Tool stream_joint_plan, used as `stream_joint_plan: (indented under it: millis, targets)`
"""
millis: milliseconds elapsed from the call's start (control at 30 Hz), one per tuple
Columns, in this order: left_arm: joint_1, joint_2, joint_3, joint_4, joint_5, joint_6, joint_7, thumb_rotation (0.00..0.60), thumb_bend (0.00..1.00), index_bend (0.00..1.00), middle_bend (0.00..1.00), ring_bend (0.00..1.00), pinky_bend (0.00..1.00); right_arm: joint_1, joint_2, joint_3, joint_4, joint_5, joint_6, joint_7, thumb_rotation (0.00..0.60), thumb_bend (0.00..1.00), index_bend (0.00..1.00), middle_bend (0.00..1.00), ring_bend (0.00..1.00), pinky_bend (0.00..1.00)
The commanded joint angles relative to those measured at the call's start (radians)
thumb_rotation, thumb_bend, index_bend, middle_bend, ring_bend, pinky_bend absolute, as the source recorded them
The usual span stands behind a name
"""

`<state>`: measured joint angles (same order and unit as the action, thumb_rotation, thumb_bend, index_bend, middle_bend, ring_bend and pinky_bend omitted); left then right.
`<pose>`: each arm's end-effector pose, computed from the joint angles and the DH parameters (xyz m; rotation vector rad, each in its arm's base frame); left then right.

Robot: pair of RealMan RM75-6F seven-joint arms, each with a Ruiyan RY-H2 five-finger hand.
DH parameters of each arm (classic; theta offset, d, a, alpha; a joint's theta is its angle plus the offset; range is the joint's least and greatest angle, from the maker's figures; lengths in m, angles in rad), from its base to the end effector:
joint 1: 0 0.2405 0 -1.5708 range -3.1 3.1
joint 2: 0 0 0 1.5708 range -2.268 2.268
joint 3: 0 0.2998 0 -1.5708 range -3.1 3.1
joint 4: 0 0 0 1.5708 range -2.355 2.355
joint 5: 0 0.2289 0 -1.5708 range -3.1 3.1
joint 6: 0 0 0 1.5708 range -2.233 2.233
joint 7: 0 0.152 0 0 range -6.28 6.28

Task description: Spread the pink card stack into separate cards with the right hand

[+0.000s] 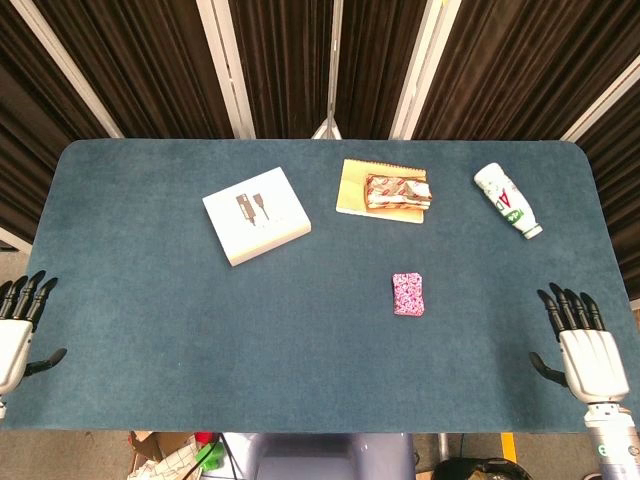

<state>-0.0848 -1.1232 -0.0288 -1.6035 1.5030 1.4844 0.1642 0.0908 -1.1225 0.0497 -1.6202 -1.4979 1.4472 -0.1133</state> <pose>-0.3606 0.1892 0.1569 -1.4516 -0.7873 -0.7679 -0.3568 -0.1957 0.1535 1.4424 -0.8503 0.8126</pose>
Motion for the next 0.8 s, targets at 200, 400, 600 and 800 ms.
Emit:
stream_joint_plan:
  millis: [200, 400, 600, 800]
  targets:
    - [-0.012, 0.006, -0.003, -0.020, -0.018, -0.029, -0.009, 0.600, 0.02, 0.00, 0.00, 0.00, 0.00, -0.006, 0.005, -0.003, 0.004, 0.006, 0.002, 0.009, 0.600, 0.28, 0.00, 0.00, 0.00, 0.00]
    - [-0.019, 0.002, -0.002, -0.025, -0.009, -0.030, -0.004, 0.600, 0.02, 0.00, 0.00, 0.00, 0.00, -0.011, 0.014, -0.003, 0.000, 0.020, -0.004, 0.035, 0.600, 0.28, 0.00, 0.00, 0.00, 0.00]
    - [-0.016, 0.000, -0.006, -0.030, -0.018, -0.026, -0.002, 0.600, 0.02, 0.00, 0.00, 0.00, 0.00, -0.009, 0.026, -0.002, -0.023, 0.027, -0.015, 0.059, 0.600, 0.28, 0.00, 0.00, 0.00, 0.00]
    - [-0.011, 0.006, -0.003, -0.036, -0.019, -0.020, -0.005, 0.600, 0.02, 0.00, 0.00, 0.00, 0.00, 0.005, 0.036, 0.006, -0.060, 0.045, -0.047, 0.071, 0.600, 0.28, 0.00, 0.00, 0.00, 0.00]
